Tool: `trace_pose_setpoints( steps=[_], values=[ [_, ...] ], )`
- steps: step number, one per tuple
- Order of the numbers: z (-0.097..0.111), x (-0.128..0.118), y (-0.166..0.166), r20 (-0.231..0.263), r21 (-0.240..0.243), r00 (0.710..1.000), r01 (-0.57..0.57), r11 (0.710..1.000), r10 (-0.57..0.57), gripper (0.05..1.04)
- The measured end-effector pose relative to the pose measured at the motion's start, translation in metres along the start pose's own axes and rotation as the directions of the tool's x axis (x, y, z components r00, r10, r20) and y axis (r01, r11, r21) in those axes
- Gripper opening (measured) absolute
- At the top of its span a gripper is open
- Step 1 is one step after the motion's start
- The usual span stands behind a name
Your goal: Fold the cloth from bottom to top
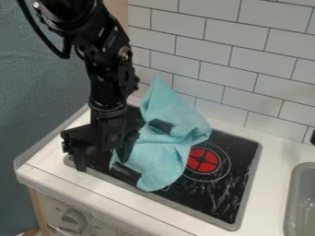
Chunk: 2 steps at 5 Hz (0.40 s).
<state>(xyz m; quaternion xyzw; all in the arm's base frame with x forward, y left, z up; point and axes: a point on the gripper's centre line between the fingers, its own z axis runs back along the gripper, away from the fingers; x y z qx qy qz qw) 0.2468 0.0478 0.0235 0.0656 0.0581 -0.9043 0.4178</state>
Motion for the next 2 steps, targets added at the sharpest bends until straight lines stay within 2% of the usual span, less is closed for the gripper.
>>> trace_pose_setpoints(
  steps=[1,2],
  values=[
    [-0.0116,0.0020,-0.0037,0.033,-0.020,0.999,-0.005,1.000,0.006,0.999],
    [-0.0169,-0.0013,0.0028,0.041,-0.012,0.999,-0.001,1.000,0.001,0.999]
  ],
)
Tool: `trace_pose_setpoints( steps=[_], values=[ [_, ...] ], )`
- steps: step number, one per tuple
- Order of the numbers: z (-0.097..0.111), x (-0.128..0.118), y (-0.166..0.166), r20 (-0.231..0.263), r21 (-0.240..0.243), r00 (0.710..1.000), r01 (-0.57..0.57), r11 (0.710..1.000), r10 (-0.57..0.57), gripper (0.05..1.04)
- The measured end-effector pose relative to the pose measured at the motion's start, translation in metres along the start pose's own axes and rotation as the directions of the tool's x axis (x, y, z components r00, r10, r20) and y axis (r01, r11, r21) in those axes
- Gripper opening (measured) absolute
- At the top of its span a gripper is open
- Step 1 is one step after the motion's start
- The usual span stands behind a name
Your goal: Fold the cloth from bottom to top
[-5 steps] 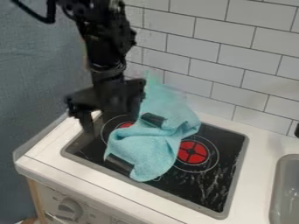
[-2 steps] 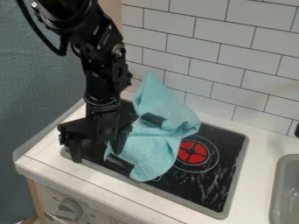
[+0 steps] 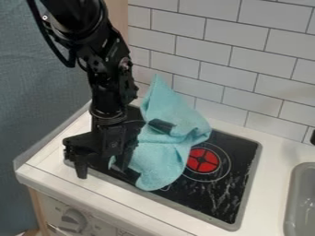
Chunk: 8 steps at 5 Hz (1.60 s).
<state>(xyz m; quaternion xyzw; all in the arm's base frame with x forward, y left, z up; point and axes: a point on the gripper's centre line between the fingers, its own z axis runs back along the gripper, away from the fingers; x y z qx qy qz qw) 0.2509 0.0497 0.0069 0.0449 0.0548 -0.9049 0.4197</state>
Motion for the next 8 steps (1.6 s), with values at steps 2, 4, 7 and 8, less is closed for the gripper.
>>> trace_pose_setpoints(
  steps=[2,4,7,8],
  values=[
    [-0.009,-0.005,0.019,0.025,0.052,0.999,0.027,0.998,-0.029,0.999],
    [-0.020,-0.007,0.037,0.026,0.108,0.998,0.047,0.993,-0.050,0.941],
    [-0.021,-0.008,0.041,0.005,0.118,0.999,0.046,0.992,-0.046,0.315],
    [-0.020,-0.001,0.038,0.029,0.125,0.998,0.044,0.991,-0.048,0.175]
  ],
)
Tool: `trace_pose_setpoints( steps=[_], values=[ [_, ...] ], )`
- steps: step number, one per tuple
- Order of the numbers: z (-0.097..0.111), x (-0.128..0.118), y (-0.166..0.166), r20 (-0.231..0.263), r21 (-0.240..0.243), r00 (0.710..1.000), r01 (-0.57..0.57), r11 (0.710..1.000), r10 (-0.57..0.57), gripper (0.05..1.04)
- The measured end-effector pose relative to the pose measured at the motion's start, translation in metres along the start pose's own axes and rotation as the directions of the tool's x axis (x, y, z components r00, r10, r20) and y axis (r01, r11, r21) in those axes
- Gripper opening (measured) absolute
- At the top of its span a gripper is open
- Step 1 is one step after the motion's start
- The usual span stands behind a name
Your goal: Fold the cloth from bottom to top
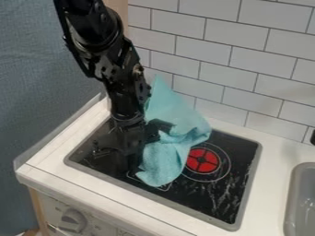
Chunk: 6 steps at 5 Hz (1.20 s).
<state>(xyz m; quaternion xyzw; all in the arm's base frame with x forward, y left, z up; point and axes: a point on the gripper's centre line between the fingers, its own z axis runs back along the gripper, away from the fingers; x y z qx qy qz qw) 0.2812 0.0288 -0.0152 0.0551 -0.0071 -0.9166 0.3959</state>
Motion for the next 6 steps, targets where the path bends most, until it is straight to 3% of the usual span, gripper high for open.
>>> trace_pose_setpoints(
  steps=[1,3,5,6],
  values=[
    [0.010,0.010,-0.010,0.040,0.006,0.999,0.003,1.000,-0.004,0.084],
    [0.042,0.018,-0.017,0.021,0.029,0.999,-0.036,0.999,0.035,0.058],
    [0.068,0.016,-0.005,0.047,0.111,0.992,-0.124,0.986,0.120,0.058],
    [0.082,0.000,0.013,0.025,0.173,0.983,-0.182,0.968,0.180,0.056]
  ],
)
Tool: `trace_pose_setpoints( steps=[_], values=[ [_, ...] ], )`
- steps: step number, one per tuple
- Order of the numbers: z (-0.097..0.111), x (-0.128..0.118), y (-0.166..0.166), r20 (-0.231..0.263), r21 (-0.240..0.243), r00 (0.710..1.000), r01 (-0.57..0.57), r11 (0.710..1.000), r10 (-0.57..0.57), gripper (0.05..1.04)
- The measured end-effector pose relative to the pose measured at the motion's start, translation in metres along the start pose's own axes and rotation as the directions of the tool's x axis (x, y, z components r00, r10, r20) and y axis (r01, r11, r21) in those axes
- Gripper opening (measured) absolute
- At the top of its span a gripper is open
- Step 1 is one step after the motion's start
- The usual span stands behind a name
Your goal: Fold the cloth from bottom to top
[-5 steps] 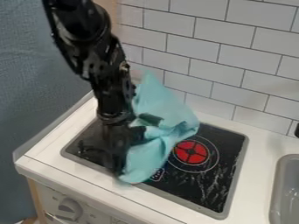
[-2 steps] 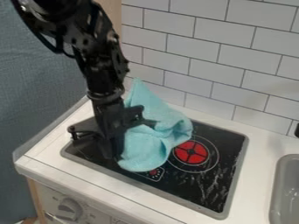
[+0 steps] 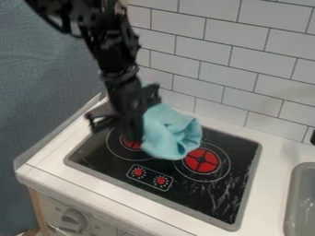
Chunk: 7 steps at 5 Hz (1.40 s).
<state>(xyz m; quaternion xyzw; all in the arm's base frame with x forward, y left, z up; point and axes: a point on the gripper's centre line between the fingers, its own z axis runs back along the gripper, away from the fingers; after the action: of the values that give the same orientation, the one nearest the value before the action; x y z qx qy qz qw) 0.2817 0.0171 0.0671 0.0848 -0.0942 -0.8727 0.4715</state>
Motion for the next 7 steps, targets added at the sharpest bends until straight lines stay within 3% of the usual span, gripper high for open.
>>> trace_pose_setpoints(
  steps=[2,3,5,6,7],
  values=[
    [-0.014,-0.023,0.043,0.028,0.018,0.999,-0.044,0.999,0.044,0.055],
    [-0.033,-0.036,0.057,0.038,0.015,0.998,-0.044,0.999,0.043,0.055],
    [-0.061,-0.051,0.070,0.005,0.007,0.999,-0.052,0.999,0.052,0.055],
    [-0.073,-0.052,0.072,0.017,-0.007,0.999,-0.044,0.999,0.044,0.081],
    [-0.074,-0.051,0.074,0.031,0.004,0.999,-0.039,0.999,0.039,0.237]
  ],
)
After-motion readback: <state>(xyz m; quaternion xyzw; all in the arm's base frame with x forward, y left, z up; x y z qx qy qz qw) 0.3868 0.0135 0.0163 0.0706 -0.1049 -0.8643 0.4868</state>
